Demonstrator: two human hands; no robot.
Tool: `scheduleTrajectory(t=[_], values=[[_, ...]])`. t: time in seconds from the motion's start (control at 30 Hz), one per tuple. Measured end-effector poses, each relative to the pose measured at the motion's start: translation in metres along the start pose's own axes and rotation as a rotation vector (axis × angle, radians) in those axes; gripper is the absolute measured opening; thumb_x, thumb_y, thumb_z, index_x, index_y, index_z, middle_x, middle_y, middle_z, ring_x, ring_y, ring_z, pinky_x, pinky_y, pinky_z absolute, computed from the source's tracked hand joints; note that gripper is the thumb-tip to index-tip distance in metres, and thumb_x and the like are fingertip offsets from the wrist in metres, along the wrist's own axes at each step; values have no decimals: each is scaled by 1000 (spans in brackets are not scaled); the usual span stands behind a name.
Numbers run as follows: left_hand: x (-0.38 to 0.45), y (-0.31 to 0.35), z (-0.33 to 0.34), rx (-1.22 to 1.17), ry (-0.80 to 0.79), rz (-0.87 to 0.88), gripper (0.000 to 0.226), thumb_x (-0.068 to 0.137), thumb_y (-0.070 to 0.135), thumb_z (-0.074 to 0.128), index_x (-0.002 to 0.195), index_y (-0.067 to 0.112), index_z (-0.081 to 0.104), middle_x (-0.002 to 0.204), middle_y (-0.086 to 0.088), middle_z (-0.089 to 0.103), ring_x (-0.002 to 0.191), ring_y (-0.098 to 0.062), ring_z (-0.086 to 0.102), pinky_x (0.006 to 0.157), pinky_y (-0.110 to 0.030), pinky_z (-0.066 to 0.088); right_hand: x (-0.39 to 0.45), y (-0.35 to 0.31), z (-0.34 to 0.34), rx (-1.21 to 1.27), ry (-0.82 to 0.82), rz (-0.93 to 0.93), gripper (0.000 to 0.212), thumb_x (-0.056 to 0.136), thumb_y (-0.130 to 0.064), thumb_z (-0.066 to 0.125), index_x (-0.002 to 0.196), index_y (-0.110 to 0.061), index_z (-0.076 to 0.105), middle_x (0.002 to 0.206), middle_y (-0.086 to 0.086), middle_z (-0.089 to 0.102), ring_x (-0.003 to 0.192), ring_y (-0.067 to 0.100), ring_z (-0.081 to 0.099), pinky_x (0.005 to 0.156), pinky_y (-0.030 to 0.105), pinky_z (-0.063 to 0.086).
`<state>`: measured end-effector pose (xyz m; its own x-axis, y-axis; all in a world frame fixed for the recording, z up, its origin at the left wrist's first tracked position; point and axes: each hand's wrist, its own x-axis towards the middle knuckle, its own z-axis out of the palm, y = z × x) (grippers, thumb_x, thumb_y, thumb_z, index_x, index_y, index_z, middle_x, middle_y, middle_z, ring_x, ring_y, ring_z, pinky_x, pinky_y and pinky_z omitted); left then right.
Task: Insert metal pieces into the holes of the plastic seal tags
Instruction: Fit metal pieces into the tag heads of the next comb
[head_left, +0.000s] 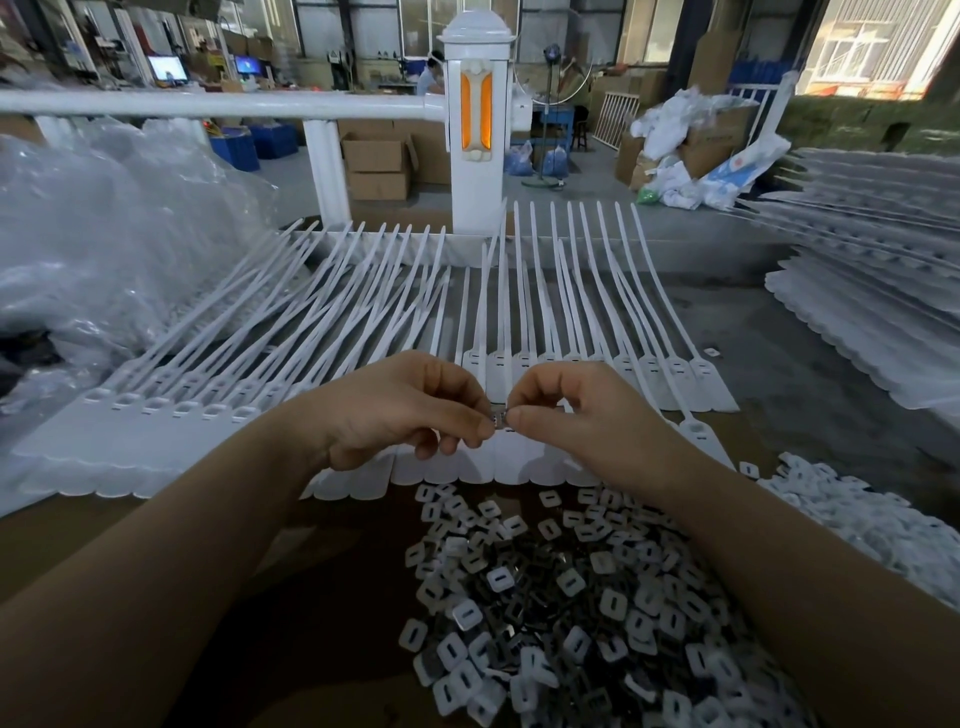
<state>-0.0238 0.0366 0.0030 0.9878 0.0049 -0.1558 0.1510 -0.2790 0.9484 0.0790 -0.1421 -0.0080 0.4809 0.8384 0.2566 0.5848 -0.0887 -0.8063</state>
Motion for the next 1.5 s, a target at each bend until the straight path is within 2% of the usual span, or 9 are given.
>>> scheduleTrajectory(t=[0.17,0.33,0.43,0.7,0.93,1.07,1.2,1.3,1.5], values=[[0,-1,-1,-6,16,-8,8,75,8,73,80,10,67,69,-3,66,55,-9,56,47,-18,41,1,1,-1,71,41,21,14,87,-13,67,76,-21,67,68,-13,63,65,-3,55,65,11,44],[2,-3,6,247,78,-51,4,85,12,72,83,11,75,69,-4,69,55,-11,55,49,-20,43,1,4,0,27,100,31,14,87,-18,68,74,-24,67,67,-11,62,65,3,53,62,15,46],[4,-3,10,285,134,-48,5,86,16,72,85,15,76,69,-2,70,54,-10,54,47,-19,43,2,5,0,18,130,34,14,87,-18,68,74,-24,67,69,-10,62,68,8,54,65,18,47],[4,0,8,117,215,114,3,86,15,72,88,14,74,76,-4,71,61,-9,59,51,-20,45,3,7,1,20,128,35,14,87,-16,68,75,-24,68,63,-16,60,65,7,52,62,20,46],[6,0,16,52,212,127,11,91,12,65,83,15,71,75,-2,70,65,-10,62,57,-19,48,3,8,-1,-1,94,38,10,86,-19,69,77,-23,68,65,-19,61,67,10,55,65,23,48],[10,-2,21,-15,252,128,9,92,12,63,87,10,71,78,-2,72,72,-11,66,65,-21,52,3,7,-2,-1,102,38,11,86,-17,69,76,-22,68,65,-20,61,67,3,54,66,17,46],[10,-1,21,-58,269,113,8,91,12,65,87,10,72,80,-3,73,71,-11,66,66,-19,53,4,7,-3,29,157,49,8,87,-15,67,80,-18,69,74,-8,66,74,16,59,69,21,49],[9,0,19,-60,271,98,9,90,16,66,85,13,72,78,-3,72,69,-12,66,63,-20,52,3,6,-4,75,191,45,6,87,-14,67,83,-15,70,74,-8,65,70,10,58,66,15,48],[8,0,19,-144,245,87,23,84,32,65,88,10,72,78,-5,71,67,-12,65,61,-20,51,4,6,-1,109,158,71,7,87,-18,69,81,-14,70,78,6,68,74,17,62,73,26,52]])
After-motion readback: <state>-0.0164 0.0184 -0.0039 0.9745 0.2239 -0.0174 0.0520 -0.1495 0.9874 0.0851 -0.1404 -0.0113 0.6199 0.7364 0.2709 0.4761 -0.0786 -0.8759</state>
